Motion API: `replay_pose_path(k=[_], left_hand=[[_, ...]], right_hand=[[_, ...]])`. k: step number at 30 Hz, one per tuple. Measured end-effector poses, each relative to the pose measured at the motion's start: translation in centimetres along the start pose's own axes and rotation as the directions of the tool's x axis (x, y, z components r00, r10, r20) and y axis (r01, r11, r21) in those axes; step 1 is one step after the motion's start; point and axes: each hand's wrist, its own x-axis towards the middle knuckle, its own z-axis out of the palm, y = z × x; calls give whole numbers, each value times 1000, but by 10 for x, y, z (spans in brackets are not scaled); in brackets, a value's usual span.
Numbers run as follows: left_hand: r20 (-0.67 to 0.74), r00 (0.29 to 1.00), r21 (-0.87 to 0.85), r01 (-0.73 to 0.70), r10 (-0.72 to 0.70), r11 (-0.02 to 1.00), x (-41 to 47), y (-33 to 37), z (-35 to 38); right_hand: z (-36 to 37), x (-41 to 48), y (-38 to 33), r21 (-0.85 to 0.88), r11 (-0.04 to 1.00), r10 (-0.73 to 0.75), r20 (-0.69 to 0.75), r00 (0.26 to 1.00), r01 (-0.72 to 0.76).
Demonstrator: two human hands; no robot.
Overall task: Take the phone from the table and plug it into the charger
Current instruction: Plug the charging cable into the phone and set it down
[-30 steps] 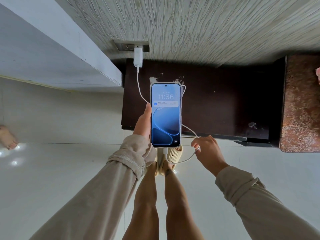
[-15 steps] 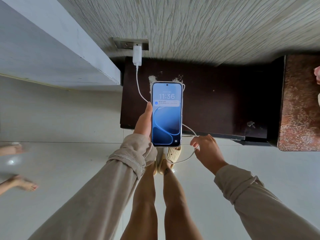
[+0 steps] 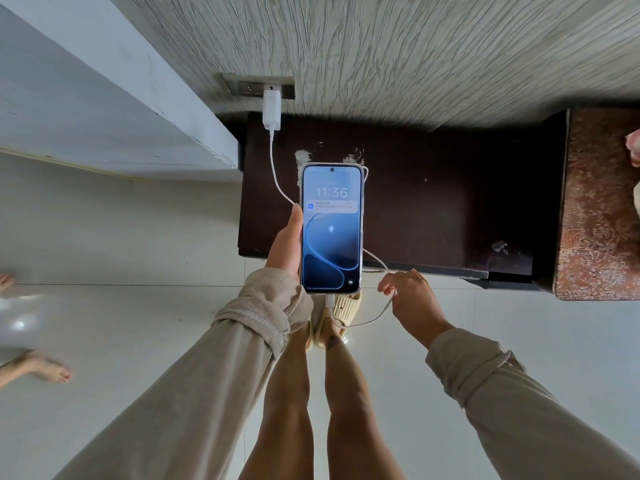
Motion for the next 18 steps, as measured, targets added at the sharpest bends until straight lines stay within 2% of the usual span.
replay_pose_path(k=[13,18], left_hand=[[38,998,-47,56,-54,997,-2,3,3],[48,996,-86,81,-78,993,0,3,7]], right_hand=[[-2,3,-4,108,993,45,-41,998,-40],[1,11,1,248,961,140,-58,988,-121]])
